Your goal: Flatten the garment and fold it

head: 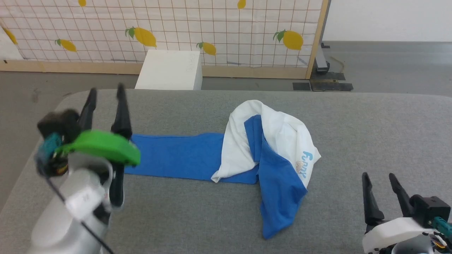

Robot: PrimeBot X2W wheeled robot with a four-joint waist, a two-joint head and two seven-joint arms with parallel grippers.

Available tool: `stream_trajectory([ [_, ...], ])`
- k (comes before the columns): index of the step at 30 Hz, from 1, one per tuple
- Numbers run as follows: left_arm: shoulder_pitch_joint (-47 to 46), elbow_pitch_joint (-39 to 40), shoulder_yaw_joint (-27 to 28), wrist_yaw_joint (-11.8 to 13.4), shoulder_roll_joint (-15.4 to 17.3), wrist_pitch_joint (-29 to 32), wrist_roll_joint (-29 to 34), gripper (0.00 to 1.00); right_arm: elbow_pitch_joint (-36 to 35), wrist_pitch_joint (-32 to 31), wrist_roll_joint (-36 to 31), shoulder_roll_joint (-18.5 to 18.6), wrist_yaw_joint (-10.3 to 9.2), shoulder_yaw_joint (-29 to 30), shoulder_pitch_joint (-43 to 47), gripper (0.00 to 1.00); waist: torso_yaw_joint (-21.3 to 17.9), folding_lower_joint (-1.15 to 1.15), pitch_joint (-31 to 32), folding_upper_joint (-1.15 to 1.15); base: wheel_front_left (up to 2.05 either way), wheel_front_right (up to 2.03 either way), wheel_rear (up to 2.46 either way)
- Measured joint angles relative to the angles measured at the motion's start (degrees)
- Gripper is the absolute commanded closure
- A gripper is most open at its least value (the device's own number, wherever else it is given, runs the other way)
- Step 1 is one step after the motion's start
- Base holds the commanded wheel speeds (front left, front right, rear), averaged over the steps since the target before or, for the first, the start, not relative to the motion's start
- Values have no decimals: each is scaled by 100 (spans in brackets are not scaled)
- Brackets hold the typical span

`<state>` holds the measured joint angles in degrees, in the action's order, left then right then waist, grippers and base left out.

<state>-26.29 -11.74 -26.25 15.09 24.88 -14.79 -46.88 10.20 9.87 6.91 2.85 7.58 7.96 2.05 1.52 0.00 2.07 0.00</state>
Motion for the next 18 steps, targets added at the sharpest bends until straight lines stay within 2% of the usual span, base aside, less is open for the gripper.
stream_trajectory([
  [2,653,545,426,71,-68,-1,644,0,-15,-123,24,2,0,-35,-1,0,-9,0,-9,0,0,0,0],
  [5,1600,951,833,82,-393,0,1161,0,-51,-386,52,3,0,-65,-3,0,-5,0,-52,0,0,0,0],
  [10,2384,1206,1261,-135,-883,0,1761,0,-180,-985,227,8,0,-192,-133,0,21,0,-149,0,0,0,0],
  [13,2507,1254,1439,-298,-1074,0,2086,0,-313,-1704,283,9,0,-528,-494,0,38,0,-233,0,0,0,0],
  [18,2512,1233,1624,-509,-1189,0,2430,0,-389,-3209,390,0,1,-1302,-1290,0,68,0,-390,0,0,0,0],
])
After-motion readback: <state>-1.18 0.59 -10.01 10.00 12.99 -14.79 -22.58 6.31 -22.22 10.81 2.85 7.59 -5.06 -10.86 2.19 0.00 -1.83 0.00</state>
